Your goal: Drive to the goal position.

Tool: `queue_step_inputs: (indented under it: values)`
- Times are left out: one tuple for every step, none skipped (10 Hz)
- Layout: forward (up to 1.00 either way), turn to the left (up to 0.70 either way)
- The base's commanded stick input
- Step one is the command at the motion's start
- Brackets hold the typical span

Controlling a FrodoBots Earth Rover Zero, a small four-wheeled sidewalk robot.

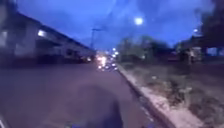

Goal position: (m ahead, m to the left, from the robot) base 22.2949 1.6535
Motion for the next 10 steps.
queue_step_inputs:
  values:
    - [0.5,0.0]
    - [0.5,0.0]
    - [0.5,0.0]
    - [0.5,0.0]
    - [0.5,0.0]
    - [0.5,0.0]
    - [0.5,0.0]
    - [0.5,0.0]
    - [0.07,0.0]
    - [0.5,0.0]
